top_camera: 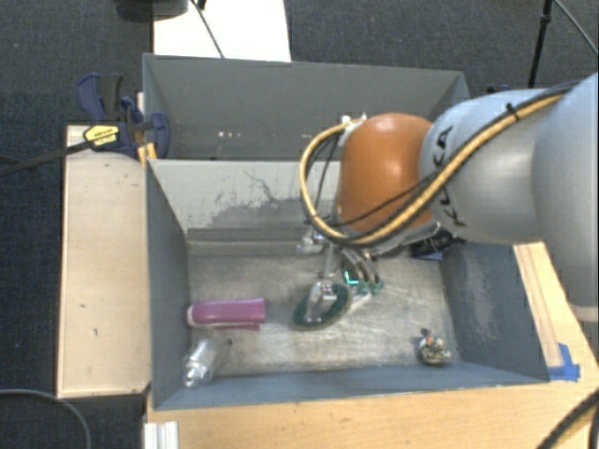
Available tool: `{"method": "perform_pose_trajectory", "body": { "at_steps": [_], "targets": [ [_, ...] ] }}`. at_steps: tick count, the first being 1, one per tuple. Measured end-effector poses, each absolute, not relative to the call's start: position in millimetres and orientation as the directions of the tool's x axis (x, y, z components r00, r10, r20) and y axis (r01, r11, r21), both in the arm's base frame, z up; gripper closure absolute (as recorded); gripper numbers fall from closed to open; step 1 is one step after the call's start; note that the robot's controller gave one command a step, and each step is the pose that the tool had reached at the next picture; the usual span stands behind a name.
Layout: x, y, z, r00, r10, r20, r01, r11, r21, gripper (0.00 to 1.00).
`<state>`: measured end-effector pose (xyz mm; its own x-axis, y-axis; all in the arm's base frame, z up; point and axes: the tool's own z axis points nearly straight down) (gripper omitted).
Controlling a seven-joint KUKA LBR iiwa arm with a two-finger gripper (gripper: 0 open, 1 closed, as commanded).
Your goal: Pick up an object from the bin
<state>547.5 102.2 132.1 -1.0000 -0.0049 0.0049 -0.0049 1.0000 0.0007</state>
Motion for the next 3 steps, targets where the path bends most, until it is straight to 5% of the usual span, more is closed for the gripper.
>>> {"method": "perform_pose_trajectory", "body": {
  "at_steps": [1,2,3],
  "targets": [
    [523.0,62,71,-0.993,-0.116,-0.009,-0.116,0.993,0.002,0.0],
    [527.8,65,76,-0.993,-0.113,-0.024,-0.113,0.994,0.003,1.0],
    [533.8,48,245,-0.98,-0.2,-0.011,-0.2,0.98,-0.002,1.0]
  ]
}}
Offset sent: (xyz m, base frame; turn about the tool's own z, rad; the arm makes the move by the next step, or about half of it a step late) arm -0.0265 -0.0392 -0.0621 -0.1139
